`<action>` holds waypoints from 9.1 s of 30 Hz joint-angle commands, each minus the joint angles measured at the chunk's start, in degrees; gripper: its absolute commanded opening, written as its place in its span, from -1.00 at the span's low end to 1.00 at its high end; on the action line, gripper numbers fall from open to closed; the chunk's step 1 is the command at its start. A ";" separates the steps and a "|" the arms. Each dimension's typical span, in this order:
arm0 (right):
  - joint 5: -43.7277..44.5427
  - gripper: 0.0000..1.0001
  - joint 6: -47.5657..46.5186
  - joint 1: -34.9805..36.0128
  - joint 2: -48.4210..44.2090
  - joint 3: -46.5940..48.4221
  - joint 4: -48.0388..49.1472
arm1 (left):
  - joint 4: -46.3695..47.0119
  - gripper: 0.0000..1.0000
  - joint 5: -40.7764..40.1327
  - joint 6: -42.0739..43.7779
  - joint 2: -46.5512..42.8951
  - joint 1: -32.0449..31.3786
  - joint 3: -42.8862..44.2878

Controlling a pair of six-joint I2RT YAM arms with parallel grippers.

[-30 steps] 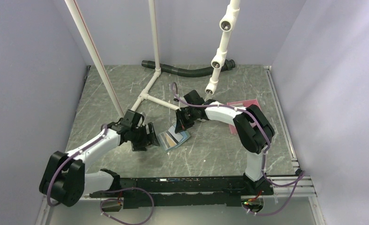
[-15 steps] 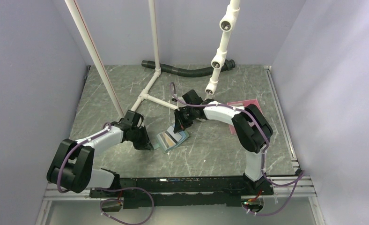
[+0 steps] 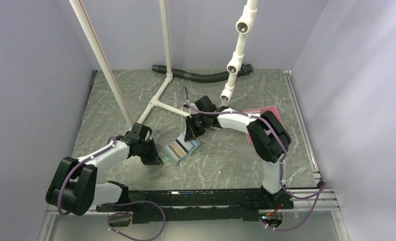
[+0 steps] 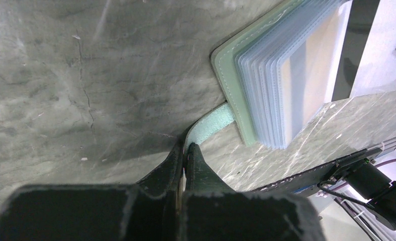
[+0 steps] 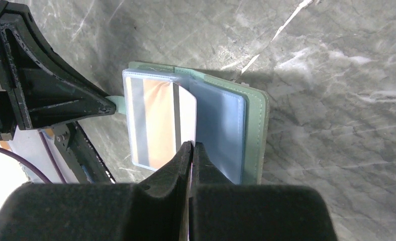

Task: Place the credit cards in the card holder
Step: Insert the credit card into the card holder, then pick up the credit card from the storage box, then insert the credit card into the card holder.

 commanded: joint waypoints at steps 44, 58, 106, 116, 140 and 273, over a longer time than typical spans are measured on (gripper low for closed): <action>3.57 -0.57 3.88 8.04 2.70 -0.99 1.57 | 9.00 -1.00 2.40 -4.07 3.23 -2.75 1.46; 0.77 0.19 1.21 12.18 -1.38 -4.27 5.74 | 10.79 -1.00 -0.41 -5.55 1.30 -3.02 -1.77; 45.59 0.90 14.12 -18.66 -71.13 -33.75 -13.51 | 2.40 -1.00 -1.43 -2.87 -10.86 -3.11 -2.90; 30.42 0.98 28.19 -40.07 -49.17 -24.02 -9.71 | 2.34 -1.00 -0.38 -3.41 -12.09 -3.18 -2.87; 31.08 0.60 48.16 -44.21 -25.99 -30.83 21.21 | 2.50 -1.00 1.42 -2.60 -12.09 -3.20 -0.71; 30.21 -1.00 -1.28 11.07 -11.96 -18.85 11.95 | 17.02 -1.00 24.84 -0.27 8.84 0.93 3.27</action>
